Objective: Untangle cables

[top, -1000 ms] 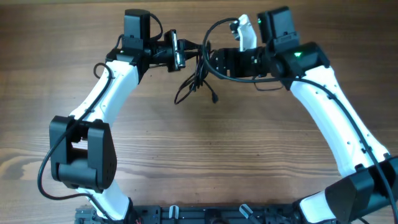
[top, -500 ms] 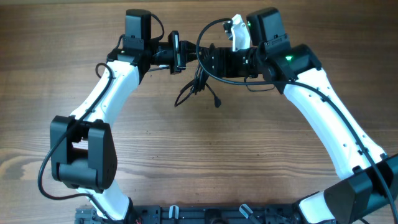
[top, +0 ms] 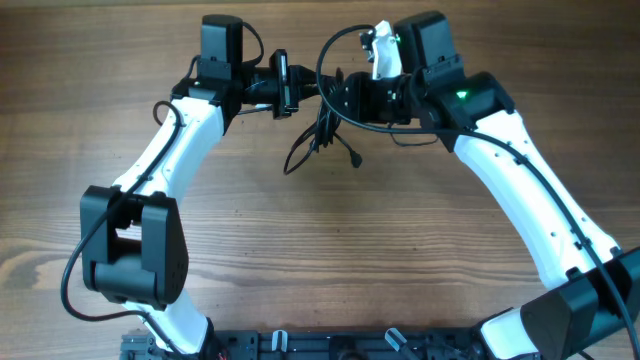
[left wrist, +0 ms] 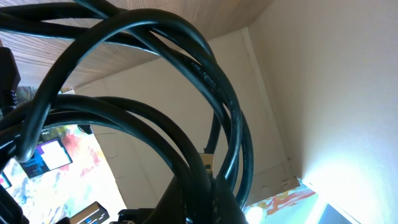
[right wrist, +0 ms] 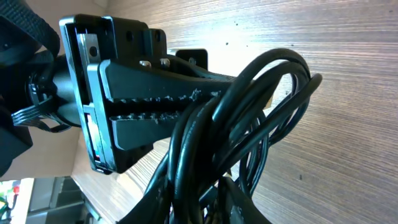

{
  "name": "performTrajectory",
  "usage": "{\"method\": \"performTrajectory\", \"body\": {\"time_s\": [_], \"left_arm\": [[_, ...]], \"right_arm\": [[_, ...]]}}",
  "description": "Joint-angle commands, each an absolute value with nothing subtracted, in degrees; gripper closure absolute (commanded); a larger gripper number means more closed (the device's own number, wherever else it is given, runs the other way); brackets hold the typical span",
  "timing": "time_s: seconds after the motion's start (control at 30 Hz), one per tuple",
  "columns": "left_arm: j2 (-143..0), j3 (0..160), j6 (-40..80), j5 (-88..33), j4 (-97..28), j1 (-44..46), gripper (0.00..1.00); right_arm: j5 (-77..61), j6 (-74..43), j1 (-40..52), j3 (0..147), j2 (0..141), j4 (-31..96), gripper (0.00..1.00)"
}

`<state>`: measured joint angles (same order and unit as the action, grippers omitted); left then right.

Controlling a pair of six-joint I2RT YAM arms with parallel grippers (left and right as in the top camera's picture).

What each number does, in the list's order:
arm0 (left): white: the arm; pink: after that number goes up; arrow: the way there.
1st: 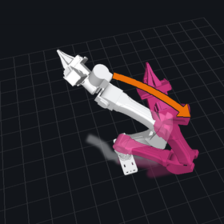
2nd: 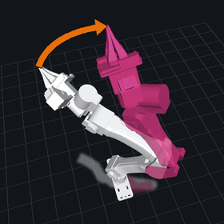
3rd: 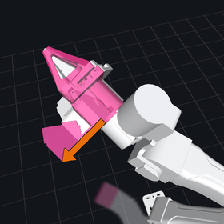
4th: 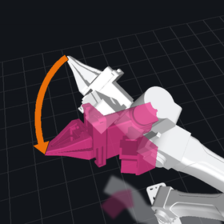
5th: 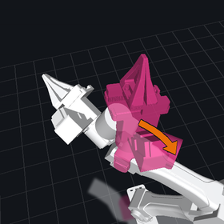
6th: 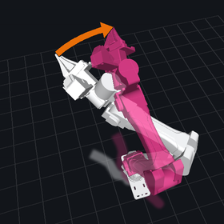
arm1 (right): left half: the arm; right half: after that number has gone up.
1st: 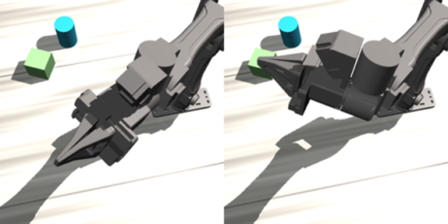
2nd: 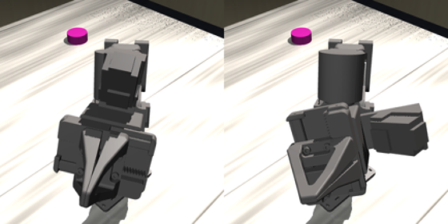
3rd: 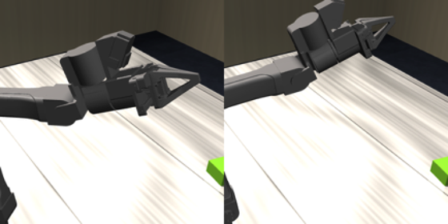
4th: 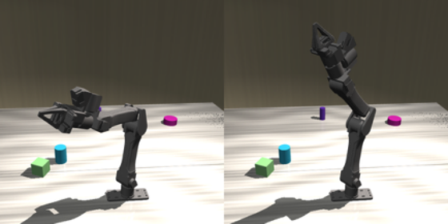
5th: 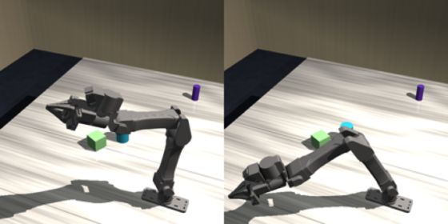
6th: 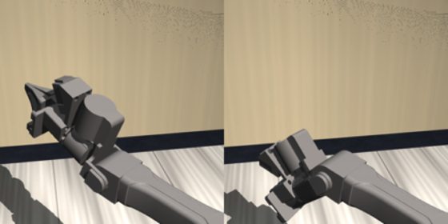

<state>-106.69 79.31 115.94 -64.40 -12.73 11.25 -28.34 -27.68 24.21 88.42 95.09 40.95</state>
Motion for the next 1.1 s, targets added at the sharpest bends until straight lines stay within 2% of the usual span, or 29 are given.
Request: {"method": "performTrajectory", "body": {"time_s": [0.0,0.1,0.17,0.27,0.43,0.5,0.6,0.7,0.8,0.87,0.93,1.07], "left_arm": [[-105.75,79.90,120.03,-66.83,-12.45,11.51,0.96],[-105.75,79.90,119.68,-65.47,-12.45,11.51,0.96],[-105.75,79.88,113.54,-61.14,-13.13,11.51,0.96],[-105.75,79.88,100.71,-53.49,-16.86,11.51,0.96],[-105.75,79.88,65.10,-34.11,-31.11,10.68,0.96],[-105.75,79.88,53.60,-33.04,-33.74,10.59,0.96],[-105.75,79.90,43.72,-32.88,-36.05,10.59,0.96],[-105.75,79.90,37.28,-32.93,-36.77,10.59,0.96],[-105.75,79.90,28.05,-32.95,-37.50,10.59,0.96],[-105.73,79.90,25.12,-33.15,-37.58,10.59,0.88],[-105.73,79.90,21.82,-33.34,-37.76,10.63,0.73],[-105.73,79.90,17.87,-33.58,-38.92,10.63,0.64]], "right_arm": [[-26.46,-28.67,25.65,88.60,96.18,40.53,0.80],[-22.37,-28.64,25.87,88.60,96.38,42.13,0.89],[-19.29,-28.53,25.80,88.60,96.29,43.86,0.92],[-15.66,-28.10,25.80,88.62,95.57,46.48,0.95],[-10.72,-23.07,25.76,88.66,91.81,48.75,0.96],[-3.09,-21.93,25.76,88.66,90.41,48.82,0.96],[6.11,-19.22,25.76,88.66,89.84,49.17,0.96],[7.03,-18.02,25.87,88.66,89.76,48.93,0.96],[1.17,-18.02,25.85,90.28,88.99,48.42,0.96],[-3.07,-18.02,25.85,91.09,88.51,47.18,0.96],[-5.45,-18.06,25.85,91.18,88.20,46.54,0.96],[-6.09,-18.17,25.85,91.18,88.27,48.05,0.95]]}}
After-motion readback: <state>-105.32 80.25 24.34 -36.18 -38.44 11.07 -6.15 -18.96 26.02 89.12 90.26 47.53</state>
